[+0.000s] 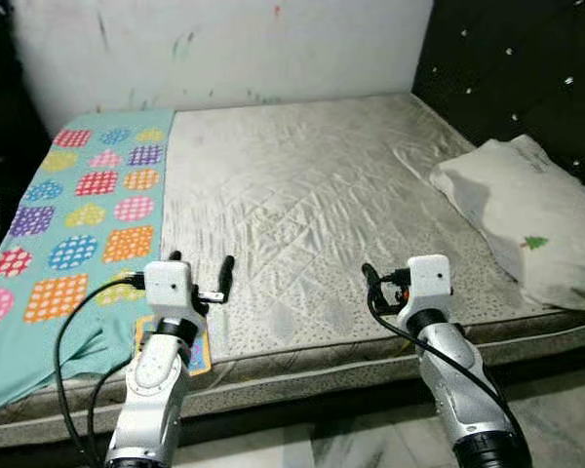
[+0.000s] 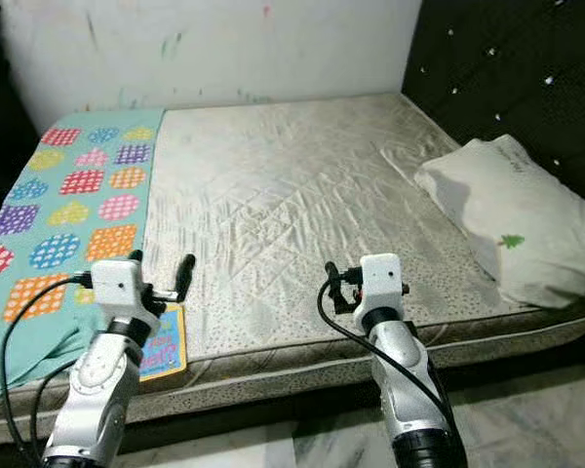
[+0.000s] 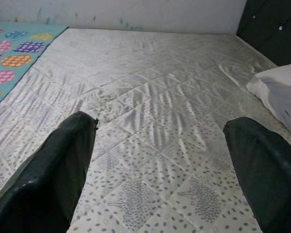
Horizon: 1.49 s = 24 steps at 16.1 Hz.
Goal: Clean up the room
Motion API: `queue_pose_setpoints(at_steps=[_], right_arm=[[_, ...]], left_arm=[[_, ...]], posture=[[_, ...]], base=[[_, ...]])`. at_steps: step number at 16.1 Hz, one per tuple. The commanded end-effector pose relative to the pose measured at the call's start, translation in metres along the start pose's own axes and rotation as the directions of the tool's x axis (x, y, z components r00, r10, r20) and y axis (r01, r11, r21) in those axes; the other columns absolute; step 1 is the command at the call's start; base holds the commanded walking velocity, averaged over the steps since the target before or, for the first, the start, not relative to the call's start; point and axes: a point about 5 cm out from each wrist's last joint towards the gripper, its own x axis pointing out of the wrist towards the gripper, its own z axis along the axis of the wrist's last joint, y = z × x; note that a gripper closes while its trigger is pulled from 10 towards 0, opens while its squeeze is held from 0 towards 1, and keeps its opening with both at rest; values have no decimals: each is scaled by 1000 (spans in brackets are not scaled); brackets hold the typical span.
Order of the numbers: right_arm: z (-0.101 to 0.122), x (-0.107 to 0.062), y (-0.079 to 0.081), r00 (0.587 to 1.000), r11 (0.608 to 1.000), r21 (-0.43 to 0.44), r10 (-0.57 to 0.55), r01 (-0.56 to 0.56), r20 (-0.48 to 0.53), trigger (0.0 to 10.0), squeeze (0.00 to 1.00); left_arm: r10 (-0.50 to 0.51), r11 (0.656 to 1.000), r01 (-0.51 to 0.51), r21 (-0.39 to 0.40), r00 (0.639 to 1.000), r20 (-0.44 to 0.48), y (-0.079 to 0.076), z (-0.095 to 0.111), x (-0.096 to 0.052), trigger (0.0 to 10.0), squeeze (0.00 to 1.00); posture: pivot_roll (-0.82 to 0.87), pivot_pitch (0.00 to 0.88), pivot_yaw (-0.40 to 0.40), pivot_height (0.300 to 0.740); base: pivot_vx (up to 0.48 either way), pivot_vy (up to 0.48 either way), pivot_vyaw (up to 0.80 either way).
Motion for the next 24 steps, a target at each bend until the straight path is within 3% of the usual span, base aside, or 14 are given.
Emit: queue_pose_setpoints(at_steps=[1,15,24], right_arm=[[2,0,-3,1000,1000,-2,-9,9,9,10000,0],[3,2,0,1000,1000,-14,10,-9,13,10000,0],[1,1,8,999,999,-15,32,-31,11,10000,0]], left_arm=[[-13,1000,12,11,1000,24,0,6,3,10000,0],[-29,1000,29,10,999,27,-1,7,4,10000,0],[51,999,-51,-16,999,-17,-1,-1,5,10000,0]], posture=[[-51,0,40,740],[-43,0,35,740],[-29,0,37,740]], base=[[259,0,0],[276,0,0],[0,0,0]])
